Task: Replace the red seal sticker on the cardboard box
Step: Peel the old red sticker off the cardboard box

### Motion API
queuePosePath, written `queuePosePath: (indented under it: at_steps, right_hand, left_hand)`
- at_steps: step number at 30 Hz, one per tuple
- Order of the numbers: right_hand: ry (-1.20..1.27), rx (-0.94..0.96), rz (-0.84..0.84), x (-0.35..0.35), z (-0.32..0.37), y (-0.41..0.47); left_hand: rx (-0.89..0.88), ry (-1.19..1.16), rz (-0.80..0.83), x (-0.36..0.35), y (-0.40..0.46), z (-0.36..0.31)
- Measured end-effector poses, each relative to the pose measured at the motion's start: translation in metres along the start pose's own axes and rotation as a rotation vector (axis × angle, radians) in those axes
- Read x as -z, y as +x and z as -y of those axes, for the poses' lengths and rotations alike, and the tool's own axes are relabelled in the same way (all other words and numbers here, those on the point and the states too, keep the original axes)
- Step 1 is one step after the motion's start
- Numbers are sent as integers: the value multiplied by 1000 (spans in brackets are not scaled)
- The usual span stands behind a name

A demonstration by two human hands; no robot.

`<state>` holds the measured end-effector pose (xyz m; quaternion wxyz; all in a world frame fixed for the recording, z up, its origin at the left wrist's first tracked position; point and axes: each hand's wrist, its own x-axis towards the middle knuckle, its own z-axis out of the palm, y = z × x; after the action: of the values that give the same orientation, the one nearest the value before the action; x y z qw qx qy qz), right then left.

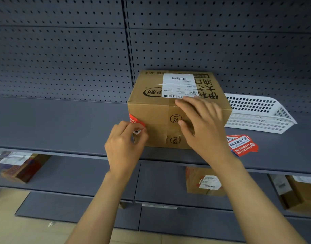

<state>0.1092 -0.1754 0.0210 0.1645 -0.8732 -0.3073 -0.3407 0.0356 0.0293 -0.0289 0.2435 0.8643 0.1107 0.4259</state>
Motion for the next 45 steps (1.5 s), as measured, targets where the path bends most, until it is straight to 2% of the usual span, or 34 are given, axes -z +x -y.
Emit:
queuePosePath:
  at_steps: [7, 10, 15, 25, 30, 34, 40, 45]
  right_hand:
    - [-15, -20, 26, 1, 0, -1]
    - [-8, -36, 36, 2, 0, 0]
    - [1, -41, 41, 3, 2, 0]
    - [3, -28, 72, 7, 0, -1]
    - [17, -29, 71, 9, -1, -2]
    - [23, -42, 80, 10, 1, -1]
    - [120, -102, 132, 23, 13, 7]
    - [228, -12, -6, 38, 54, 25]
  left_hand:
    - [193, -332, 20, 3, -7, 5]
    - [350, -433, 21, 8, -7, 8]
    - [488, -468, 39, 20, -5, 17]
    - [429, -495, 81, 29, 4, 23]
    - [505, -513, -60, 43, 19, 32]
    - [493, -528, -126, 63, 37, 37]
    - [455, -637, -163, 82, 48, -2]
    - [382, -822, -141, 87, 48, -62]
